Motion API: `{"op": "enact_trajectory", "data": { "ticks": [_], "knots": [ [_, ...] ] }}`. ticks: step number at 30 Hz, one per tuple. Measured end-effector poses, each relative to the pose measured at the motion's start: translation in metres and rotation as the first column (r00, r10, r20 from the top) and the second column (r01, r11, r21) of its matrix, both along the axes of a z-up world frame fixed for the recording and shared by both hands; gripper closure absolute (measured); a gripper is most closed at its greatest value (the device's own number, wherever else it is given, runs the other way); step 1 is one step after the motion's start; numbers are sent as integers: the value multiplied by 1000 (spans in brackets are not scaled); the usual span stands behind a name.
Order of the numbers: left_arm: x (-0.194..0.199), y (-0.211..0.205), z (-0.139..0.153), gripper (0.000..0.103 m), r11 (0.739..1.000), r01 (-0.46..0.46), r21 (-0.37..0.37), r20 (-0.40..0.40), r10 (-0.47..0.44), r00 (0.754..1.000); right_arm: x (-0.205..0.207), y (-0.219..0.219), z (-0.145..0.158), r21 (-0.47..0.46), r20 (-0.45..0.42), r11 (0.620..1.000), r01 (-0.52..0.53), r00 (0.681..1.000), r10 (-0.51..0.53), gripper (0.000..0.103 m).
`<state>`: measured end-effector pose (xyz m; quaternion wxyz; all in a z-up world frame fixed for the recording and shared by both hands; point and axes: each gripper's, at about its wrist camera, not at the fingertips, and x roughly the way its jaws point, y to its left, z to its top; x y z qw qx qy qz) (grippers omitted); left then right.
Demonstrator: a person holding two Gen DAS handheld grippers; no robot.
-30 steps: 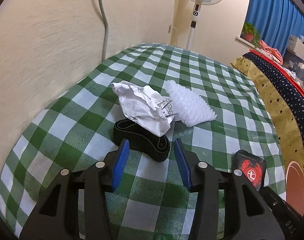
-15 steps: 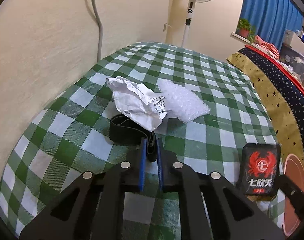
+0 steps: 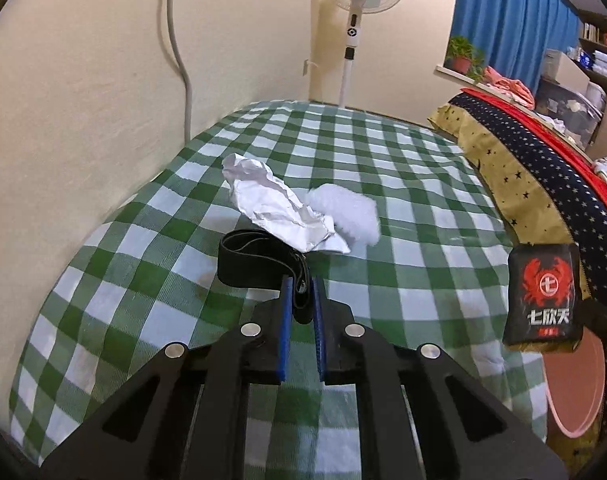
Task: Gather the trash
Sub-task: 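Grasp the black strap with the left gripper while the right lifts the snack packet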
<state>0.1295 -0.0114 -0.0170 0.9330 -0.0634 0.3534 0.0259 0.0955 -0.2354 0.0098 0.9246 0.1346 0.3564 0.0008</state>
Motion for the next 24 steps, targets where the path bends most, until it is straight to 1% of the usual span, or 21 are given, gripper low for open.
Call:
{"op": "enact_trajectory", "data": {
  "ticks": [7,16,22,24],
  "knots": [
    [-22,-16,19,93,998,60,24,51,-61,997,-25,-15,17,-32,39,999,24,999,-23,103],
    [-50,-28,35,93,994,107,26,98,-109,989,-55,-32,33,-66,79,996,60,995,-54,103],
    [-65,-38,43,93,989,142,37,119,-145,982,-72,-40,41,-131,111,989,75,992,-60,103],
    [-70,-42,45,93,987,155,39,124,-158,980,-76,-46,43,-117,111,989,91,991,-78,103]
  ]
}}
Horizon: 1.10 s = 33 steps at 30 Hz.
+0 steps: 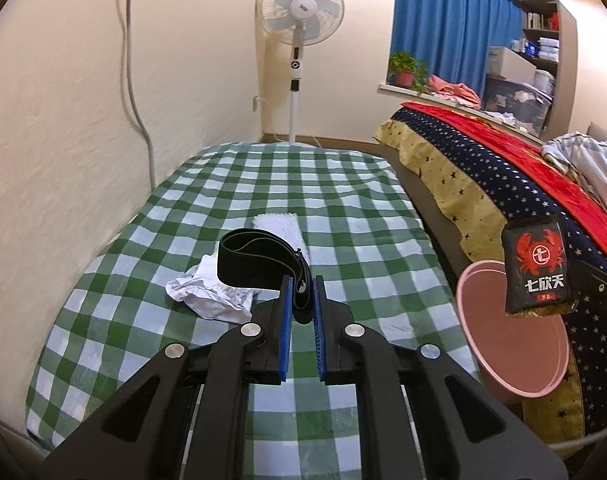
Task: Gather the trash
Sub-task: 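Grasp the black strap with the left gripper while the right lifts the snack packet, then carry the black strap and snack packet over the pink bucket with both grippers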
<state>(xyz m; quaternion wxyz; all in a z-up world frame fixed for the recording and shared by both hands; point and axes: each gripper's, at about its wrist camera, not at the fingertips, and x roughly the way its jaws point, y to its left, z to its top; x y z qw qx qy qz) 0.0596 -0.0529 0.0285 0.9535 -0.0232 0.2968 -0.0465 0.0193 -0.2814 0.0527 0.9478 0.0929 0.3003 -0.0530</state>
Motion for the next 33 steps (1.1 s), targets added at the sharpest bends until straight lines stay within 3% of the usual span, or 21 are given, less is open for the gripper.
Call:
{"op": "enact_trajectory", "data": {
  "ticks": [4,17,25,33],
  "knots": [
    [-5,-5,2,93,1000,21,-5,7,-21,1000,-8,-2,1,-54,5,999,0,1000,0,103],
    [1,-37,-6,93,987,156,-50,7,-155,988,-9,-31,-6,-57,-23,993,101,994,-102,103],
    [11,-79,-13,93,958,284,-35,13,-284,959,-11,-57,-14,-92,-42,973,214,975,-218,103],
    [20,-131,-24,93,909,415,-40,5,-415,910,-15,-81,-21,-126,-49,945,302,949,-310,103]
  ]
}}
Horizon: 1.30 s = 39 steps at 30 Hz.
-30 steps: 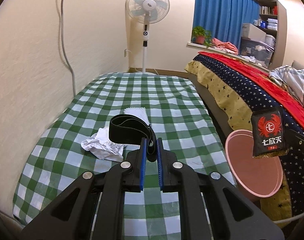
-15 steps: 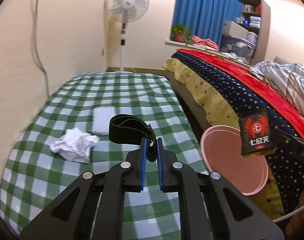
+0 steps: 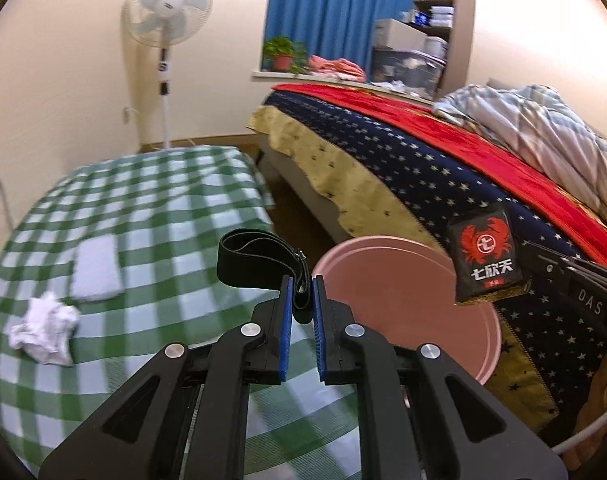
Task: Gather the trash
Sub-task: 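Carry the black strap and snack packet over the pink bucket with both grippers, then open both grippers to drop the strap and packet into the bucket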
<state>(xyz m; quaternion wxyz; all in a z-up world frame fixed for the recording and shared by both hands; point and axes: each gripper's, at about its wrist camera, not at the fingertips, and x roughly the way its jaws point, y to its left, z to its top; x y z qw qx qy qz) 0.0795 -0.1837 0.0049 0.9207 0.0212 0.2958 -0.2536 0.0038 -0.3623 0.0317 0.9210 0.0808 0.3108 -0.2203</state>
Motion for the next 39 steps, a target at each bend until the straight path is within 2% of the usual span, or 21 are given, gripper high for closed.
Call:
{"op": "enact_trajectory", "data": {
  "ticks": [11,28,30,31,32,33,35,39],
  "knots": [
    [12,-36,-16,93,994,105,-21,-49,-106,993,4,-23,-10,4,-25,998,68,997,-68,103],
    [20,-49,-27,93,987,148,-55,-109,-154,982,8,-29,-13,9,-37,997,76,996,-76,102],
    [21,-49,-28,89,986,154,-66,-119,-161,980,8,-30,-13,19,-37,997,79,996,-78,99],
    [21,-48,-28,80,986,151,-68,-125,-159,979,8,-31,-14,21,-39,996,81,996,-81,99],
    [21,-48,-28,71,987,146,-65,-124,-153,980,8,-32,-14,23,-41,996,85,996,-84,94],
    [21,-46,-28,71,988,140,-64,-122,-146,982,7,-32,-14,23,-41,996,89,995,-88,89],
    [20,-43,-27,71,989,132,-61,-121,-139,983,5,-32,-13,19,-35,995,100,994,-99,66],
    [19,-35,-22,71,992,115,-54,-104,-120,987,3,-29,-10,17,-21,996,91,996,-90,63]
  ]
}}
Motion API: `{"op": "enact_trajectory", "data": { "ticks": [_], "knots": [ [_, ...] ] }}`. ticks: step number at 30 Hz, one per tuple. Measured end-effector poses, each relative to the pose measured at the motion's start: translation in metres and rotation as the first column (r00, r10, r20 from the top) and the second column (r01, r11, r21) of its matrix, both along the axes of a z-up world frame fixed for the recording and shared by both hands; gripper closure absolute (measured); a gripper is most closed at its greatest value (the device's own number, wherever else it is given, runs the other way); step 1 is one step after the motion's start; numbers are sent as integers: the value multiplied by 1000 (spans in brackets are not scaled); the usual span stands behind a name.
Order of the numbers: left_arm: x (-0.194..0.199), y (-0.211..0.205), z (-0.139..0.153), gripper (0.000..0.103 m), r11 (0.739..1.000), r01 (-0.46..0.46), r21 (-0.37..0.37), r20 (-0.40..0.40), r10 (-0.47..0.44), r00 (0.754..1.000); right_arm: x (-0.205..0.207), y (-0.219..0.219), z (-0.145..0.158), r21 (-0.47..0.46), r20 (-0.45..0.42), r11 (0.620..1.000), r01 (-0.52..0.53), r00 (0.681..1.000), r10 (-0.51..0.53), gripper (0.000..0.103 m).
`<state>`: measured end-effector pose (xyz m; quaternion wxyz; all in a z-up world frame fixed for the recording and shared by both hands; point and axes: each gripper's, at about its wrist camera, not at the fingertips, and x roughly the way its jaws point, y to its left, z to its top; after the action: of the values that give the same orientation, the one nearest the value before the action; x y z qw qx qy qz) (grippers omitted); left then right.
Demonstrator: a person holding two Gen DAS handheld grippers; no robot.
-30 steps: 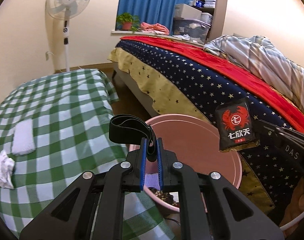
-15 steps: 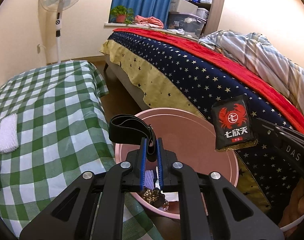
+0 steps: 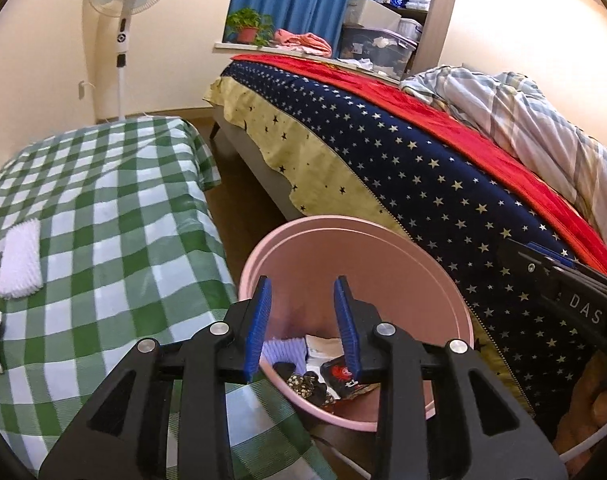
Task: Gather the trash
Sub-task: 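Open both grippers to drop the strap and packet into the bucket, then move both grippers back toward the crumpled foil and white tissue on the table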
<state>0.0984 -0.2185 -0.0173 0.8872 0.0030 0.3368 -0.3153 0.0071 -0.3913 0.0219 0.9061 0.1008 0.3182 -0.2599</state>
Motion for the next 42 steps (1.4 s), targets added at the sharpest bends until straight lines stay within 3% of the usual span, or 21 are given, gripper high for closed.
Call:
{"op": "enact_trajectory", "data": {
  "ticks": [6,8,12,14,19,23,28,36,42],
  "knots": [
    [0,19,7,69,999,-51,1,17,51,999,-1,14,6,-33,23,999,-30,999,30,37],
    [0,26,9,61,997,-73,1,26,73,997,-1,19,8,-54,32,998,-35,999,37,24],
    [0,42,15,53,992,-129,2,44,129,991,-4,33,16,-128,61,991,-30,997,39,14],
    [-1,50,18,40,986,-166,12,61,165,984,-4,39,19,-148,74,989,-30,996,41,10],
    [-3,68,25,25,969,-245,29,102,241,965,-3,53,25,-161,88,984,-73,992,88,9],
    [-7,83,30,18,952,-302,43,134,294,946,-1,70,30,-173,98,979,-109,987,127,8],
    [-11,103,36,16,933,-357,52,168,344,924,3,89,34,-165,103,976,-144,981,162,8],
    [-14,127,36,16,917,-394,61,158,381,911,6,112,41,-157,135,972,-173,972,195,8],
    [-14,145,27,16,891,-448,65,136,437,889,17,128,32,-130,119,962,-239,960,254,8]
  ]
}}
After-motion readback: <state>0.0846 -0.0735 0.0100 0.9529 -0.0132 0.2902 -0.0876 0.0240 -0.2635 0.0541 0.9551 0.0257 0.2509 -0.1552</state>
